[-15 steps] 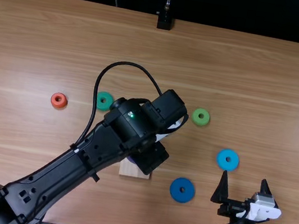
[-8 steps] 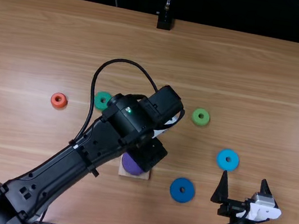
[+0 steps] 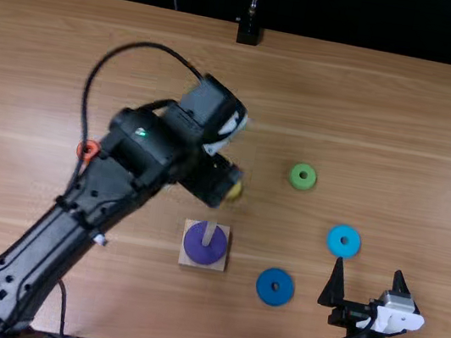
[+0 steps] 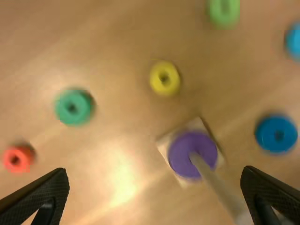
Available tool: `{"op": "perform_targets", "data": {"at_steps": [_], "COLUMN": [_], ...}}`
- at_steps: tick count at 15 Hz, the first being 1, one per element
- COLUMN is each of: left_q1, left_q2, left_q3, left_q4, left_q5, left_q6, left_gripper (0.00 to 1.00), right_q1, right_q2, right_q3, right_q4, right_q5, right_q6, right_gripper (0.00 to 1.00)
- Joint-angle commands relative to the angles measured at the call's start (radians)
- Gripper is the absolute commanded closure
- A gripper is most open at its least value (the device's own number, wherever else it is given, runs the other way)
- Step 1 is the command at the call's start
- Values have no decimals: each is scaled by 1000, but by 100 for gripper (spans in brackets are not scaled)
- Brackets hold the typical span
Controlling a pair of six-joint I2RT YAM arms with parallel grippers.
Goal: Build the Hanoi tower: stack the rings onto the peg from bottom to top in this color order: purple, dark blue, light blue, dark green, light green, yellow, orange.
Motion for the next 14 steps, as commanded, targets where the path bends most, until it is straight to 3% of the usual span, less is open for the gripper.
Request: {"op": "perform_targets", "data": {"at_steps": [1, 4, 6, 8, 10, 11, 12, 13, 14], "left_q1": [81, 240, 343, 389, 401, 400, 406, 416, 432], "left_q2": [-117, -321, -484, -641, -785, -861, -943, -1029, -1110], "left_q3": [-1, -264, -445, -635, -830, -945, -1052, -1161, -1265], "left_q4": [97, 315, 357, 412, 569, 655, 720, 760, 791], "left_q5": [1, -6, -14, -15, -17, -36, -76, -95, -93], "left_q6": [0, -6, 0, -2, -2, 1, -2, -2, 0], "left_gripper": [0, 0, 0, 0, 0, 0, 0, 0, 0], "right_q1": [-10, -10, -10, -10, -10, -10, -10, -10, -10], "right_q2": [-11, -11, -11, -11, -11, -11, -11, -11, -11], "right_q3": [-9, -9, -9, -9, -9, -9, -9, -9, -9], "right_q4": [3, 3, 3, 3, 3, 3, 3, 3, 1], "right_q5": [-6, -6, -6, -8, -6, -6, -6, -6, -6], "right_q6": [2, 0, 2, 0, 2, 2, 2, 2, 2], "right_gripper": [0, 0, 0, 0, 0, 0, 0, 0, 0]}}
